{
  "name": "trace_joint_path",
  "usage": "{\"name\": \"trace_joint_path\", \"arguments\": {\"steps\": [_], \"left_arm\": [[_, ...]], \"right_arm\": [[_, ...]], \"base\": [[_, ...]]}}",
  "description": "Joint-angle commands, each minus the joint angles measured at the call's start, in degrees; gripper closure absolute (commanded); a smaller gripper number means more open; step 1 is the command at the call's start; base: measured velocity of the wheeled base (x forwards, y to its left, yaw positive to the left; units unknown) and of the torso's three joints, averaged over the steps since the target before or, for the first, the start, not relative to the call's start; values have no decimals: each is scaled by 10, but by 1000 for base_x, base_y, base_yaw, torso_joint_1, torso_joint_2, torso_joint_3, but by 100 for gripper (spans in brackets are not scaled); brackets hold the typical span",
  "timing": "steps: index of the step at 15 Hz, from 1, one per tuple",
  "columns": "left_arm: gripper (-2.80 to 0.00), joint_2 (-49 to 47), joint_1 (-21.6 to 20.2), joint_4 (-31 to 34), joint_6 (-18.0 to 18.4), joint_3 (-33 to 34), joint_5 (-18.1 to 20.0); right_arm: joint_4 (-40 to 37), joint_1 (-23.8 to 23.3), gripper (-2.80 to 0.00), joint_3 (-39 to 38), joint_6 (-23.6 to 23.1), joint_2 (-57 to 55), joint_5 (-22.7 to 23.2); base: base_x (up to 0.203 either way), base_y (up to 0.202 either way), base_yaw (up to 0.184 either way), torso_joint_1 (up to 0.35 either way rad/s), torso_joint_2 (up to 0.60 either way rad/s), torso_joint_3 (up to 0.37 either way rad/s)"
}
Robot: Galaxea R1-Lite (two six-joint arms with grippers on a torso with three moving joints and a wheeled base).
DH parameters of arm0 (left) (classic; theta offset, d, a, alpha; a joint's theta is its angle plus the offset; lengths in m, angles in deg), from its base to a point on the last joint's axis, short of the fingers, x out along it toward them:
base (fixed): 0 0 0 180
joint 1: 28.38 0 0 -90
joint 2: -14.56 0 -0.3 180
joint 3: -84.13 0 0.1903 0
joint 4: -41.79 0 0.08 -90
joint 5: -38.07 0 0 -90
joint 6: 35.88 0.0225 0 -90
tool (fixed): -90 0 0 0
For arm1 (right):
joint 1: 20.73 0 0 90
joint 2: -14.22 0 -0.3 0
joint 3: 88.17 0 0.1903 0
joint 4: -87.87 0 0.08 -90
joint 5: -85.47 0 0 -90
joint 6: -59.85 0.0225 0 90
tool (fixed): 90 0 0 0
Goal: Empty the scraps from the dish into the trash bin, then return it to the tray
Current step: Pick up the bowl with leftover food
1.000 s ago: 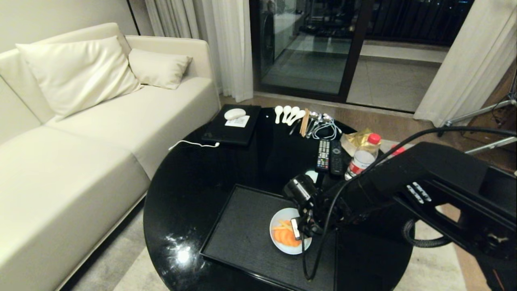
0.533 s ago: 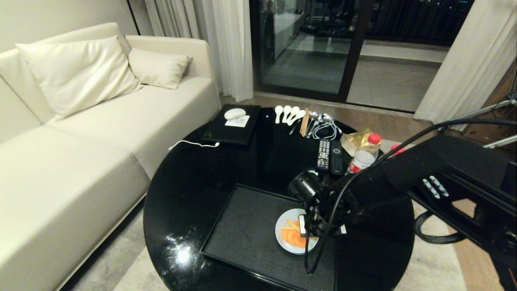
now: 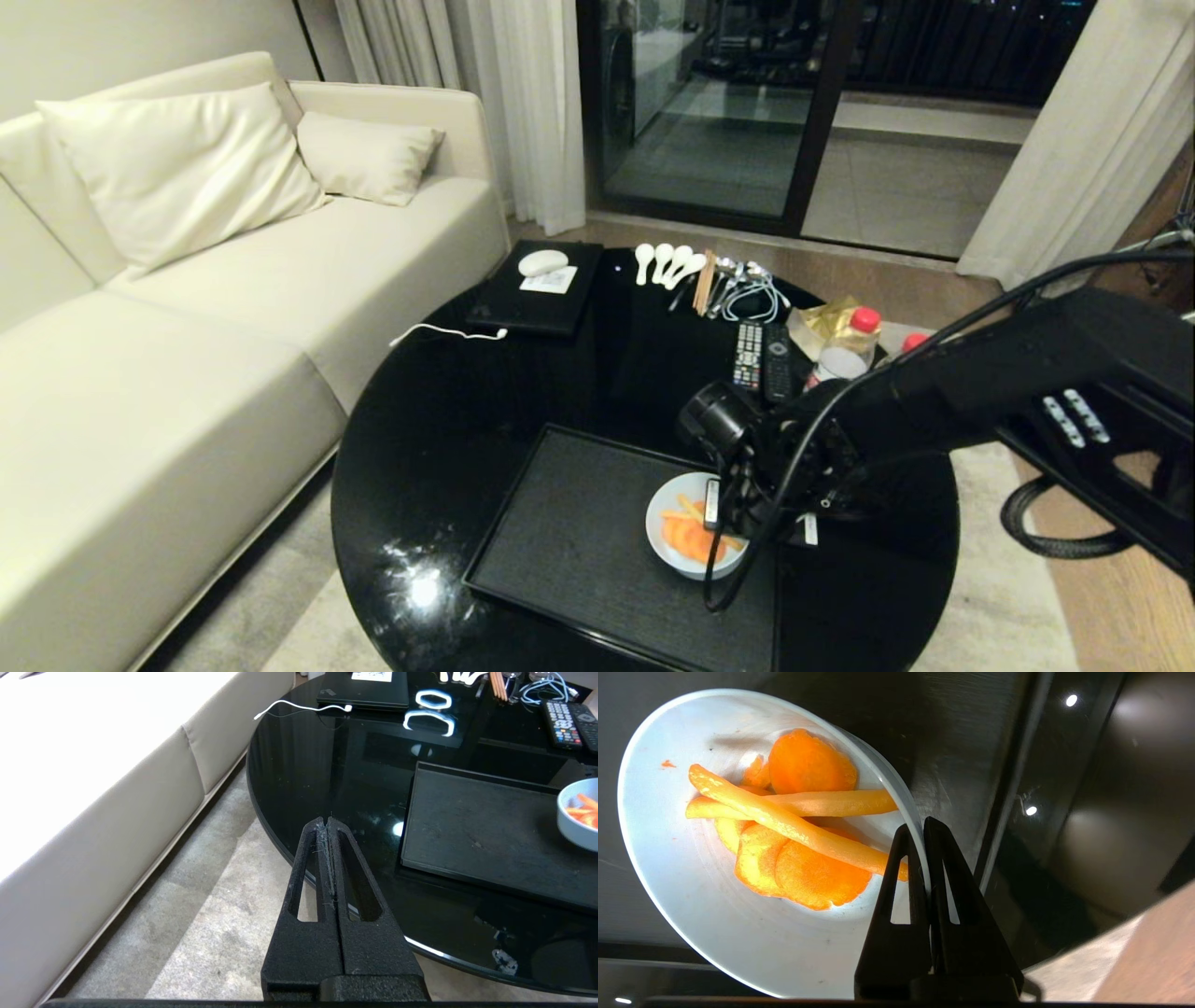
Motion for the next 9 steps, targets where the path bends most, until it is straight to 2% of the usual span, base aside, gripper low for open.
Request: {"name": "trace_joint_path", "arguments": {"steps": [1, 5, 9], "left_arm": [[0, 0, 0, 0, 0, 0, 0], [0, 0, 0, 0, 0, 0, 0], [0, 0, 0, 0, 0, 0, 0]], "right_arm": [[-9, 0, 0, -2, 27, 25, -1], [-11, -7, 0, -3, 81, 69, -1], [-11, -41, 0, -30, 111, 114, -3]], "base": [[0, 0, 0, 0, 0, 0], [0, 0, 0, 0, 0, 0], [0, 0, 0, 0, 0, 0]]}}
